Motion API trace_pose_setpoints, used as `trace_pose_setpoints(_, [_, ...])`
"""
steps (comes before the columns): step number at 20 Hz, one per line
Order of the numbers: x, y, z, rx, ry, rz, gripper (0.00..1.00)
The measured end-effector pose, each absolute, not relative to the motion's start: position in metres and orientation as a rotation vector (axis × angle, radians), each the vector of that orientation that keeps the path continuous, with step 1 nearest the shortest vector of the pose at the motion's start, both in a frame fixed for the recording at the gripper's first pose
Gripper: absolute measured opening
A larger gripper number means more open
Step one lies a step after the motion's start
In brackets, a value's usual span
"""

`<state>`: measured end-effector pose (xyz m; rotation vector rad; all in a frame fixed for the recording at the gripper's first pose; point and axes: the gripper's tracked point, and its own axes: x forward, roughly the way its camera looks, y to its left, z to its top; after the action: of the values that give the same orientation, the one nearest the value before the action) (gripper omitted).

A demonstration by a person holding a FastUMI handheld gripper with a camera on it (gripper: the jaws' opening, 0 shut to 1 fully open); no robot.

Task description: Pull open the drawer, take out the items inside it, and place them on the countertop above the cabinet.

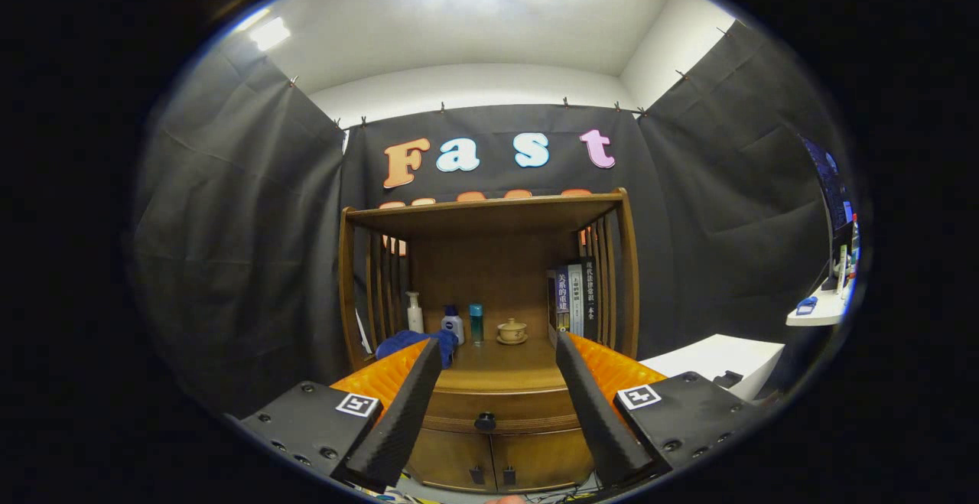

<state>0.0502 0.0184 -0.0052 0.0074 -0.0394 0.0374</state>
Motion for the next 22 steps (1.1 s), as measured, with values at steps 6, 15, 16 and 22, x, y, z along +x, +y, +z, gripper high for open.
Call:
trace_pose_setpoints(6, [0.101,0.036,-0.031,-0.020,-0.031,0.053,0.97])
trace_pose_setpoints(15, [0.169,0.055,-0.124,-0.048,0.024,0.072,0.98])
trace_pose_setpoints(16, [0.175,0.057,-0.143,-0.057,0.041,0.074,0.98])
trace_pose_setpoints(22, [0.204,0.058,-0.220,-0.067,0.105,0.077,0.98])
